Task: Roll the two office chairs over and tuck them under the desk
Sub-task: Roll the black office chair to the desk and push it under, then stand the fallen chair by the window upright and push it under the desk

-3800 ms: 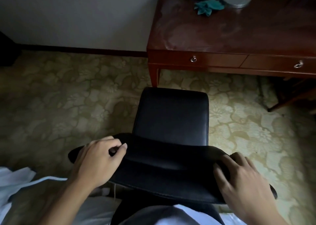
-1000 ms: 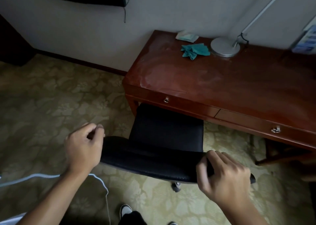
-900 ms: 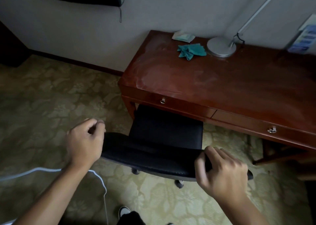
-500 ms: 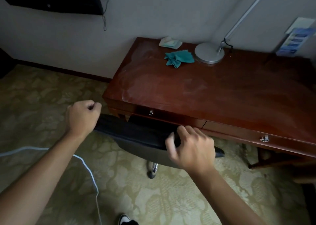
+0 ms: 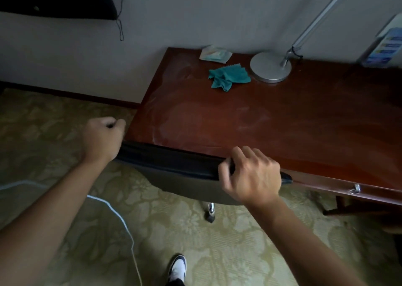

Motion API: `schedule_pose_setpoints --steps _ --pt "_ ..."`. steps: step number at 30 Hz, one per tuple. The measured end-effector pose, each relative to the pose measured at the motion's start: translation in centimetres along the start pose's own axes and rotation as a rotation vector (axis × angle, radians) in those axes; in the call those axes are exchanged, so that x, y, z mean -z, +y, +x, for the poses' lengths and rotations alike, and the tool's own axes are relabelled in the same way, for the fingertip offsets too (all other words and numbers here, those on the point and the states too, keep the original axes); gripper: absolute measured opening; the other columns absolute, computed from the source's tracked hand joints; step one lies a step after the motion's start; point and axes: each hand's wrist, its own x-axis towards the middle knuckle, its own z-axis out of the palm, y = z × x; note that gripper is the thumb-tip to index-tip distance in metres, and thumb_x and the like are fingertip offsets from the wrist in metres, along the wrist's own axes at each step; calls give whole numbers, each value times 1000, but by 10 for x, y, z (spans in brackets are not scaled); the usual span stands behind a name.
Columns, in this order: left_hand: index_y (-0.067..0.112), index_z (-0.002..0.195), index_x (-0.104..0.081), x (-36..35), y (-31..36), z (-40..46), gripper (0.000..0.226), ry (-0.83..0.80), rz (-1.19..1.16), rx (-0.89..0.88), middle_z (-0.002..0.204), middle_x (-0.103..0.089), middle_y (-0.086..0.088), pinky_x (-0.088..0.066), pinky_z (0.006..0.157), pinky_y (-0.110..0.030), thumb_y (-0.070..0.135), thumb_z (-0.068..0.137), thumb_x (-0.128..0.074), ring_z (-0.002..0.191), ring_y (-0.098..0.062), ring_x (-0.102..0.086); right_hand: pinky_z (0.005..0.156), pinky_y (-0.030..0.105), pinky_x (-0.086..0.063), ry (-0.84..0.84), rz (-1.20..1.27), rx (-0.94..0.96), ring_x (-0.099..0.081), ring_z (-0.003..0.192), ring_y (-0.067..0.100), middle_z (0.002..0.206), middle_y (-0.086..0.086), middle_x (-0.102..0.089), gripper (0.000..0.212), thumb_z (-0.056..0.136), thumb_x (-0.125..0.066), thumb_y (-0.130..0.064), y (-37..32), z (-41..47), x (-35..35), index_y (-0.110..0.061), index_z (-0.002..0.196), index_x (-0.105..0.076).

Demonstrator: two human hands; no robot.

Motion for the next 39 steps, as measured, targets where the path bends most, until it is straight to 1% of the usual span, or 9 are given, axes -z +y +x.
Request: schedule_pose_setpoints --steps 7,13,18,23,25,28,30,34,39 --pt "7 57 -60 7 6 -9 42 -79 8 39 56 -59 -14 -53 57 -45 44 72 -46 62 -39 -58 47 22 -8 -48 -45 -23 -37 44 17 52 -2 -43 22 77 -50 -22 -2 -4 7 -17 57 -43" --pt "9 53 -56 14 13 -13 41 -87 133 19 46 -45 2 -33 52 -30 42 77 -49 56 -30 -45 42 24 -18 -72 -35 -74 -39 46 20 53 -1 -43 21 77 -47 -22 -8 -5 11 -18 58 -39" --pt "9 50 -53 17 8 -16 46 -117 117 -61 46 -48 -1 -26 47 -25 38 86 -51 45 -20 -43 44 29 -30 -151 -112 -108 -48 56 25 62 1 -49 22 81 -42 -26 -12 -9 14 -16 62 -43" --pt "9 54 -55 23 4 -26 44 -155 90 -151 50 -52 -5 -31 46 -25 36 89 -49 50 -28 -55 70 39 -39 -107 -162 -365 -51 77 30 77 9 -59 25 88 -39 -25 -32 -34 10 -11 74 -54" --pt "13 64 -62 25 18 -38 37 -177 120 -224 67 -61 -5 -36 52 -27 36 91 -49 67 -29 -62 86 43 -39 -60 -139 -410 -52 82 29 79 7 -58 29 93 -35 -25 -42 -49 11 -12 76 -54" --pt "22 88 -65 14 64 -91 19 -300 99 -510 98 -62 -4 -40 71 -33 34 91 -50 95 -27 -57 104 44 -34 -51 -84 -387 -56 102 26 97 4 -64 29 95 -38 -29 -47 -63 20 -15 94 -63" --pt "24 95 -64 5 95 -142 17 -379 29 -637 101 -63 -4 -41 79 -35 31 88 -50 98 -27 -56 98 44 -37 -44 -13 -416 -53 109 26 111 4 -64 30 89 -45 -28 -46 -68 33 -16 109 -65" --pt "17 110 -63 -8 145 -229 30 -514 -173 -775 116 -59 -3 -35 96 -34 16 80 -59 110 -24 -52 83 40 -45 -5 -12 -603 -54 97 29 106 6 -62 25 82 -53 -16 -20 -115 85 -17 102 -67" --pt "18 109 -65 -20 205 -325 29 -800 -279 -910 114 -59 -3 -36 93 -27 14 80 -60 111 -21 -52 77 29 -42 120 -46 -943 -57 98 20 102 0 -63 26 86 -52 -18 42 -214 167 -17 104 -70"
